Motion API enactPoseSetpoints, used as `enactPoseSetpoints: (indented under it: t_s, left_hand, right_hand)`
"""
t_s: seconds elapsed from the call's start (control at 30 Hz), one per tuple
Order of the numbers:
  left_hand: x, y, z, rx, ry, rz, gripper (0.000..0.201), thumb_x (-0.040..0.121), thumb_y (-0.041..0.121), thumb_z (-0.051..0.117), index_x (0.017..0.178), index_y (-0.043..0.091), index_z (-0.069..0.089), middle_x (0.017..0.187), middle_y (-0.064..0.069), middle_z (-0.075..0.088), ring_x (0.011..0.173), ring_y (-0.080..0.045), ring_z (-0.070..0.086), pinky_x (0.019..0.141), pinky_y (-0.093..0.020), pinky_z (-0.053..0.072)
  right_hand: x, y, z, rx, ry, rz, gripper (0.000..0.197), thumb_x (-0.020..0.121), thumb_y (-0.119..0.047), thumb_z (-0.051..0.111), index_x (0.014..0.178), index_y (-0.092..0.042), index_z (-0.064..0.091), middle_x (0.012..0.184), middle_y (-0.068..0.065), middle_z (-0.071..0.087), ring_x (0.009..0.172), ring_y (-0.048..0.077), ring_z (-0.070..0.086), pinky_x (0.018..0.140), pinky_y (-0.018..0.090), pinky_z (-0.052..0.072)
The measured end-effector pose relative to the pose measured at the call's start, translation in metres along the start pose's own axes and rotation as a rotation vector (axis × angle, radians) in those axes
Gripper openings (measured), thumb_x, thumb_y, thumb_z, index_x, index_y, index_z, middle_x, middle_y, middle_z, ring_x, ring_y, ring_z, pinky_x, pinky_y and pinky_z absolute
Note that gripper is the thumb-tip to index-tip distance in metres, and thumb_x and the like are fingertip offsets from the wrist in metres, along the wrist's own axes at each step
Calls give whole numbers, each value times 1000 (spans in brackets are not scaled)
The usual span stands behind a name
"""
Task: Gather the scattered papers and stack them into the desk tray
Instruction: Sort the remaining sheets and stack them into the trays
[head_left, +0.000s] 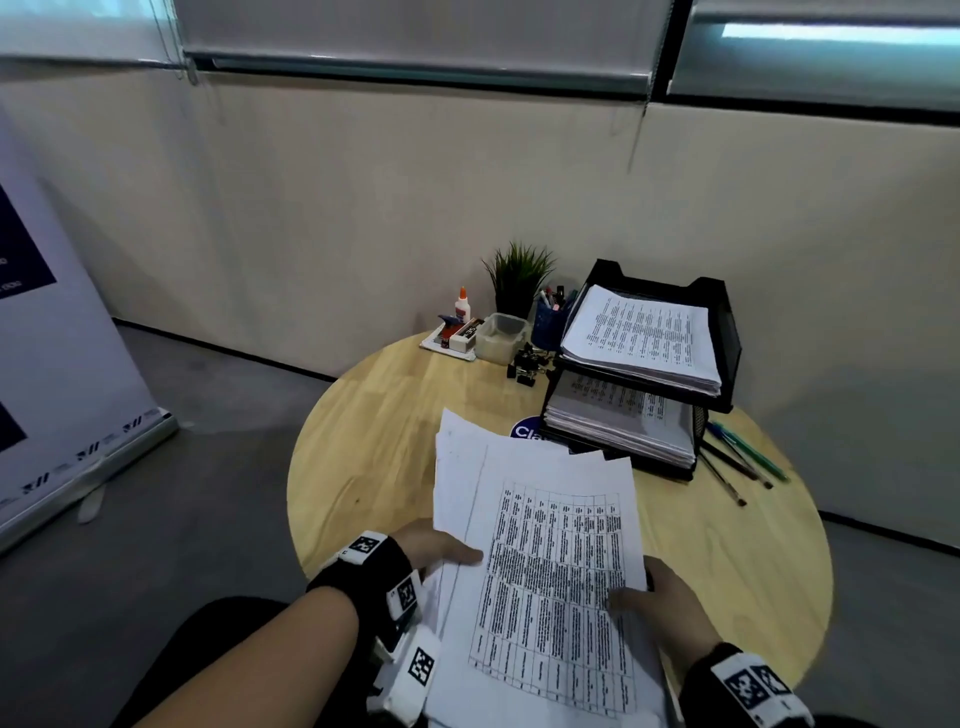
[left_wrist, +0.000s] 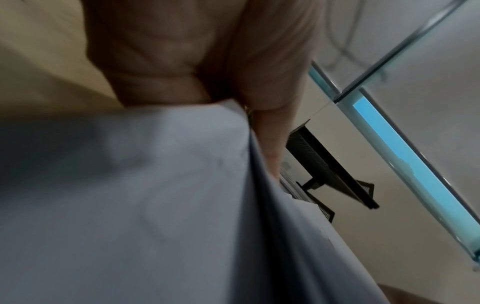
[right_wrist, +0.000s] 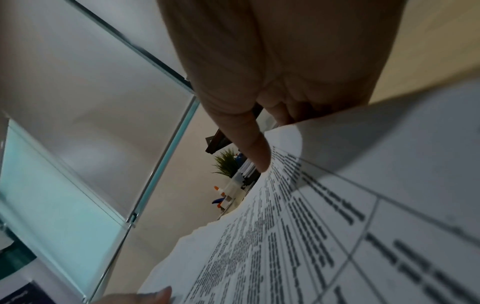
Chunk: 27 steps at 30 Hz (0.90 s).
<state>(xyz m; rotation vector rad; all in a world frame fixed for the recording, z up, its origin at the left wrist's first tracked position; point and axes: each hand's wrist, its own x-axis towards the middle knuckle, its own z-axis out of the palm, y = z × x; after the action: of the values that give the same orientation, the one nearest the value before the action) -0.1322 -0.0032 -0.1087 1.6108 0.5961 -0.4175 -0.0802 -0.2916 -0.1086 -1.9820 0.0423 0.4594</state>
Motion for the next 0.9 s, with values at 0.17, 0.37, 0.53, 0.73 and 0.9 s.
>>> enactPoseSetpoints:
  t_s: [0.17, 0.37, 0.53, 0.73, 0.9]
  left_hand:
    - [-15, 6, 15, 99, 15, 138, 45, 77, -7, 68, 120, 2, 59, 121, -15, 64, 111, -27, 61, 98, -36, 46]
    - [-27, -1, 6, 80, 117, 332, 66, 68, 20, 80, 126, 9, 50, 118, 2, 58, 113, -16, 54, 94, -24, 37]
    - [-50, 14, 1, -168, -112, 415, 88, 46, 33, 91, 124, 12, 55, 122, -4, 65, 116, -21, 60, 99, -35, 48]
    - [-77, 67, 1, -115, -33, 630, 66, 48, 32, 90, 108, 19, 64, 107, 2, 72, 102, -12, 67, 89, -26, 54]
    - [-84, 109, 12, -126, 141, 736, 26, 73, 19, 78, 96, 23, 69, 102, 5, 72, 95, -4, 67, 83, -20, 52]
  right_hand:
    - [-11, -2, -1, 248, -75, 39, 31, 81, 14, 58, 107, -2, 61, 96, 14, 71, 74, 25, 68, 60, 28, 51]
    - [-15, -11, -5, 542, -54, 13, 35, 83, 5, 65, 115, -4, 57, 101, 17, 69, 73, 26, 71, 50, 23, 54]
    - [-19, -28, -13, 670, -186, -4, 66, 67, -3, 73, 129, -4, 50, 112, 12, 69, 97, 28, 68, 78, 33, 54]
    - [-41, -80, -40, 735, -202, -229, 40, 63, 0, 69, 103, 3, 64, 102, 19, 72, 85, 28, 72, 68, 33, 60]
    - [-54, -111, -45, 703, 17, -495, 20, 81, 3, 62, 100, 1, 67, 92, 9, 75, 79, 18, 73, 60, 23, 57]
